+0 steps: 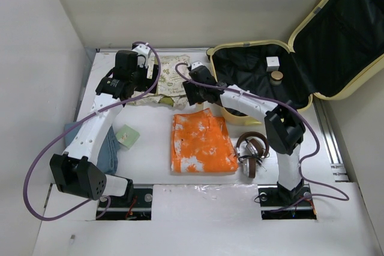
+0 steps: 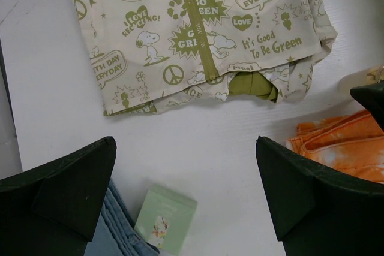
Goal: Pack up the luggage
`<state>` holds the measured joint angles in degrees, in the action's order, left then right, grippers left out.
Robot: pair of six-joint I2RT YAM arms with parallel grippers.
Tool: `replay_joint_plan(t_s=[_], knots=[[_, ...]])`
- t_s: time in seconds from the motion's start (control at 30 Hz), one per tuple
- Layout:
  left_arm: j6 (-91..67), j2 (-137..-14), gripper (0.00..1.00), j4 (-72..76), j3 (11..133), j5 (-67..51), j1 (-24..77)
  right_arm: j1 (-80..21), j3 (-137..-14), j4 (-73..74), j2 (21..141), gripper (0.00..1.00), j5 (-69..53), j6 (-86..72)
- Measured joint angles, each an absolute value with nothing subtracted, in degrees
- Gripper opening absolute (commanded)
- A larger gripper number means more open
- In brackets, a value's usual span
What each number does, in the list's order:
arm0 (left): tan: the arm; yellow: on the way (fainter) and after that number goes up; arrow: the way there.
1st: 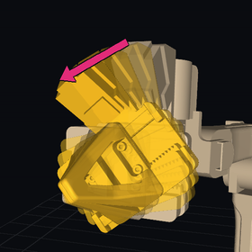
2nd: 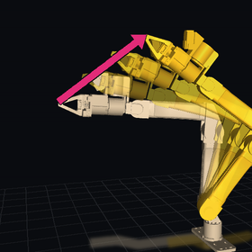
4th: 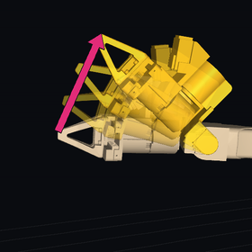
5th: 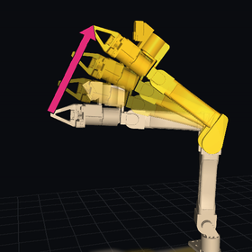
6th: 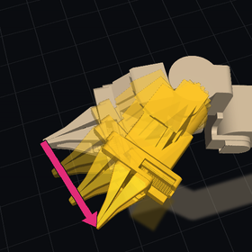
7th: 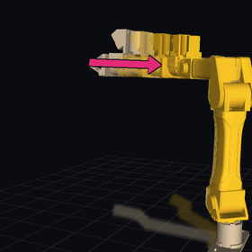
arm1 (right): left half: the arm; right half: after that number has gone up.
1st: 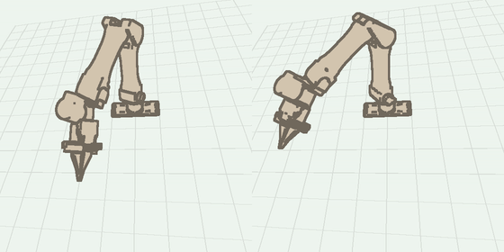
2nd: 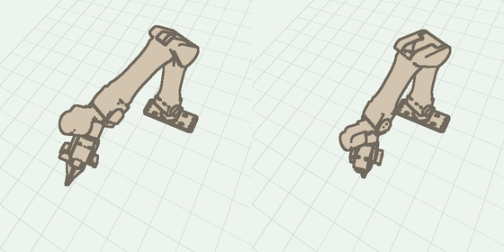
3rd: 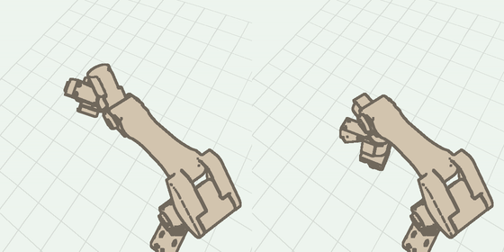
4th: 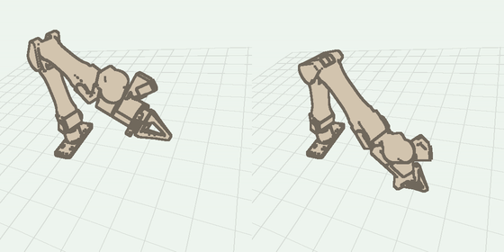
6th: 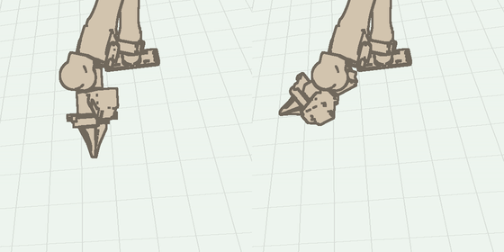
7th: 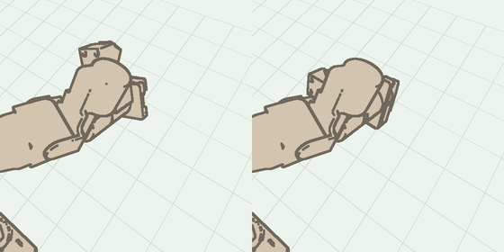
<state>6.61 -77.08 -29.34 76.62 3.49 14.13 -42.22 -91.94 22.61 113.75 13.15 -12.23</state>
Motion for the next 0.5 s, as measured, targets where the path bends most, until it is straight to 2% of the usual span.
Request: replay_joint_plan(t_s=[0.1,0.17,0.2,0.23,0.27,0.37,0.43,0.5], knots=[[6.7,-77.08,1.0,-29.34,76.62,3.55,14.13,-42.22,-92.68,22.24,115.72,0.62,12.67,-12.23],[6.94,-77.08,1.0,-29.36,76.62,3.57,14.13,-42.22,-92.71,22.33,116.49,0.55,12.67,-12.16],[6.98,-77.08,1.0,-29.36,76.62,3.6,14.13,-42.11,-92.71,22.33,116.68,0.47,12.64,-12.25],[7.01,-77.08,1.0,-29.36,76.62,3.6,14.13,-42.09,-92.71,22.33,116.71,0.47,12.64,-12.19],[7.03,-77.08,1.0,-29.36,76.62,3.6,14.13,-42.04,-92.71,22.39,116.71,0.35,12.73,-12.27],[7.05,-77.08,1.0,-29.34,76.62,3.64,14.13,-42.02,-92.73,22.46,116.71,0.12,13.02,-12.23],[7.05,-77.08,1.0,-29.36,76.62,3.68,14.13,-42.02,-92.73,22.5,116.71,0.02,13.04,-12.01],[7.05,-77.08,1.0,-29.36,76.62,3.68,14.13,-42.02,-93.01,22.79,116.71,0.0,12.78,-11.33]])
